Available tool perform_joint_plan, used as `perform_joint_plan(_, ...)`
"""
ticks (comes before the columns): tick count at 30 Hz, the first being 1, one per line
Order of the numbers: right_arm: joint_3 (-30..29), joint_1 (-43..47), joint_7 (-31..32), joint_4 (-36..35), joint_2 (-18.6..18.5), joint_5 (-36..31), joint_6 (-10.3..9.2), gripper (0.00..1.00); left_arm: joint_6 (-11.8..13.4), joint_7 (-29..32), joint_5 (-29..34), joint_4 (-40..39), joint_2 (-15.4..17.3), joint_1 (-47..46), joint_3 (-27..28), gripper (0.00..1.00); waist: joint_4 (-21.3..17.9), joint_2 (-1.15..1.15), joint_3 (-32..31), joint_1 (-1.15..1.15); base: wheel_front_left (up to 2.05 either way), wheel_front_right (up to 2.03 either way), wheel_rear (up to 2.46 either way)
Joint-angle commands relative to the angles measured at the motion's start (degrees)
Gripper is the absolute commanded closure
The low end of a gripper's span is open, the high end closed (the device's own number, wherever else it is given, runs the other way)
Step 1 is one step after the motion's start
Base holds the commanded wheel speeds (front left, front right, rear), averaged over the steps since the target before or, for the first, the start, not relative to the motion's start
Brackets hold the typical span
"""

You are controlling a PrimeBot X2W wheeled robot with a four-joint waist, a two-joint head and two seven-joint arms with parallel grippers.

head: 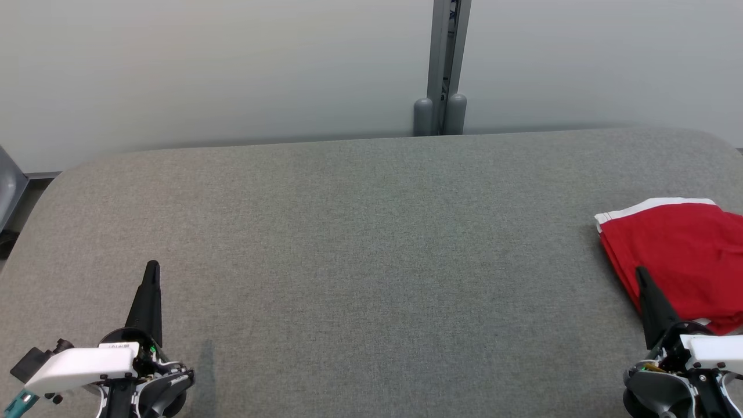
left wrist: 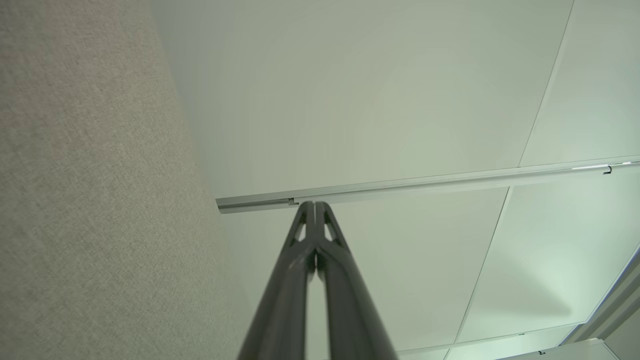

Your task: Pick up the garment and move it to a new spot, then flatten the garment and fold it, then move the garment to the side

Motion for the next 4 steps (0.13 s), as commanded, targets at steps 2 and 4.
perform_joint_plan(2,-0.2,-0.5,0.2,0.1,-0.1,-0.3,0.02,1.0,-0.2,0.1,0.3,0.1,0.2,-0.9,0.3,1.0,0.0,0.0,0.0,0.0,0.0,0.0,0.0)
perform_joint_plan(4,-0.2,-0.5,0.3,0.1,-0.1,-0.3,0.02,1.0,-0.2,0.1,0.3,0.1,0.2,-0.9,0.3,1.0,0.0,0.0,0.0,0.0,0.0,0.0,0.0)
